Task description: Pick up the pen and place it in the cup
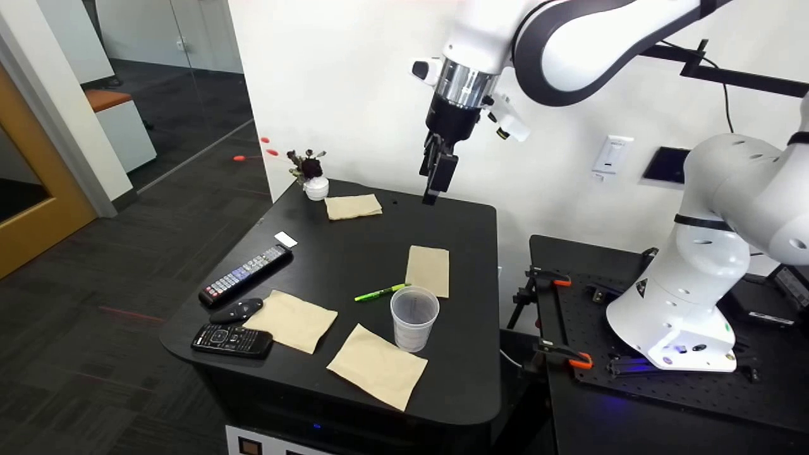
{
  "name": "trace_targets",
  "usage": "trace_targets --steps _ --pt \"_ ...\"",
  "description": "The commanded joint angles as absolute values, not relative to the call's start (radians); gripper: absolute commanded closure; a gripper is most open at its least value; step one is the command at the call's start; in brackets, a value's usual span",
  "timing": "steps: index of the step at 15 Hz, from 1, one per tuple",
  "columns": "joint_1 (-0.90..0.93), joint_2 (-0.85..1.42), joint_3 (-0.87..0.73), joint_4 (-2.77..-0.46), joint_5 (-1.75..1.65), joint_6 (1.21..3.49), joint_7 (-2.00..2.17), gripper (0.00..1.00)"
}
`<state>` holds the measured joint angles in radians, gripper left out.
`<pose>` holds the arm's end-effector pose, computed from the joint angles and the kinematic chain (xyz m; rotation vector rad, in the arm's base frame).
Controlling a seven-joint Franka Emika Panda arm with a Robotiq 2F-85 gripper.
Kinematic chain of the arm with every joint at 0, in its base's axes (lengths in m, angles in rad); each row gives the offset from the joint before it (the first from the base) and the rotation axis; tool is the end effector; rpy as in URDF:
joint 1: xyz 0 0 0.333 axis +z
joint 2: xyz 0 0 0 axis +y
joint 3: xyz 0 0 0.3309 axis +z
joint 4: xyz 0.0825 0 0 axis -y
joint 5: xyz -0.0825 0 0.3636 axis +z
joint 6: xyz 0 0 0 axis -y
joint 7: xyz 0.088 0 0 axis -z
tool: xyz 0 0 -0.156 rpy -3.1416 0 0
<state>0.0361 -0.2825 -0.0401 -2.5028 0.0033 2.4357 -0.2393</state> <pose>0.4458 -0.0016 0.3859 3.0898 0.3622 0.3361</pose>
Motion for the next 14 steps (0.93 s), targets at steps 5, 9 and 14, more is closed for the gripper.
trace_targets --steps 5,9,14 --pt "0.036 -0.271 -0.044 -2.504 0.005 2.443 -0.250 0.00" --pt "0.037 -0.239 -0.049 -2.515 -0.012 2.519 -0.288 0.00" --pt "0.048 -0.134 -0.068 -2.517 0.032 2.613 -0.404 0.00"
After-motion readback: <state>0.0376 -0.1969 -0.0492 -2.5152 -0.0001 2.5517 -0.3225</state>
